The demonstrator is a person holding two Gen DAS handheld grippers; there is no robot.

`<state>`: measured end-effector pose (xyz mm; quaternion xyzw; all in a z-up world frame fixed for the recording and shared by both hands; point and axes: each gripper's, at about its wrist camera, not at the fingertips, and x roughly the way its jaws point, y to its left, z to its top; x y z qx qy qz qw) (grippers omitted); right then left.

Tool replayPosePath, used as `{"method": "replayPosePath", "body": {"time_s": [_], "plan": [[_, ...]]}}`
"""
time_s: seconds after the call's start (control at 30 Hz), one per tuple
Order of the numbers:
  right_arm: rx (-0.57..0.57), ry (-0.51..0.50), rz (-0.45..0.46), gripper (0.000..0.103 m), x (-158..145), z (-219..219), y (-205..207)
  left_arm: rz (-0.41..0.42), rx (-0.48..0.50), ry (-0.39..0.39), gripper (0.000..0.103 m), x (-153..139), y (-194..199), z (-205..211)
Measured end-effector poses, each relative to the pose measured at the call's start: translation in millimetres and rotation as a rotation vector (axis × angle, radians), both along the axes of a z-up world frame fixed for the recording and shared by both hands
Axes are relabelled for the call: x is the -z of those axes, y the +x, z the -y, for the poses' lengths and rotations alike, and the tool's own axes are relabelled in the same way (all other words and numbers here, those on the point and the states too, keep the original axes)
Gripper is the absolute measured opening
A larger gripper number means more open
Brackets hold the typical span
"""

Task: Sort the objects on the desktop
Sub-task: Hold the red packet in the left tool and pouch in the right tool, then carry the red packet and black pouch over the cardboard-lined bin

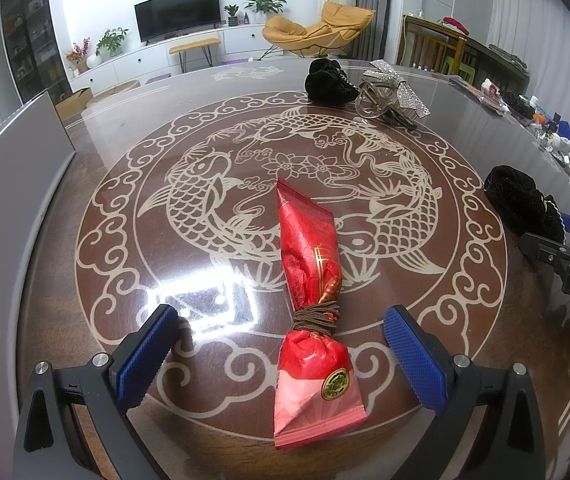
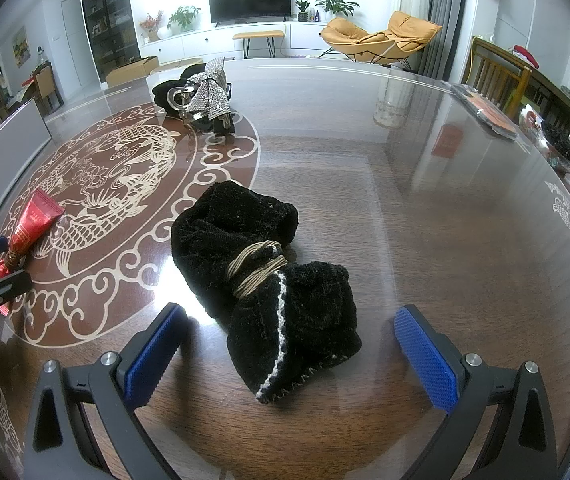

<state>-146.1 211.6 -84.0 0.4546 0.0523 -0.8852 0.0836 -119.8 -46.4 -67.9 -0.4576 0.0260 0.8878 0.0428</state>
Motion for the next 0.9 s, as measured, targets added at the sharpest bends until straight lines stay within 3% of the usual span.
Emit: {"method": "replayPosePath", "body": {"time_s": [0.4, 0.47, 0.57, 0.63, 0.73, 0.77, 0.8, 0.83, 0.87, 0.9], "plan": [[0.0, 0.0, 0.0, 0.103, 0.0, 0.0, 0.0, 0.006, 0.002, -0.001, 0.103, -1.7, 0.0, 0.4], [-0.006, -0.001, 0.008, 0.103, -0.4, -0.3, -0.6, 0.042, 0.022, -0.003, 0.103, -2.9, -3.1, 0.2], [-0.097, 0.014, 0.158, 0.103, -5.9, -1.4, -17.9, 0.151, 0.059, -0.019, 0.103, -5.0, -13.0, -4.7], [-0.109, -0.021, 0.207, 0.103, -10.3, -4.8, -25.5, 0.176, 0.09, -0.026, 0.103, -4.3, -16.3, -9.2], [-0.108, -0.019, 0.201, 0.1, -20.4, -2.2, -31.9, 0.164, 0.113, -0.029, 0.103, -3.7, -18.5, -12.4], [-0.113, -0.019, 0.194, 0.093, -22.0, 0.4, -33.2, 0.152, 0.112, -0.031, 0.1, -4.3, -18.5, -12.2], [-0.126, -0.029, 0.198, 0.083, -22.8, 4.4, -34.3, 0.132, 0.116, -0.021, 0.078, -6.3, -17.1, -11.1], [-0.135, -0.033, 0.216, 0.051, -21.7, 7.9, -35.0, 0.092, 0.118, -0.02, 0.061, -11.3, -14.6, -9.0], [-0.134, -0.005, 0.216, 0.04, -22.8, 13.6, -33.4, 0.088, 0.118, -0.019, 0.022, -14.1, -13.7, -7.1], [-0.14, -0.005, 0.218, 0.039, -24.7, 17.4, -32.3, 0.098, 0.108, -0.016, 0.018, -17.1, -12.3, -3.1]]}}
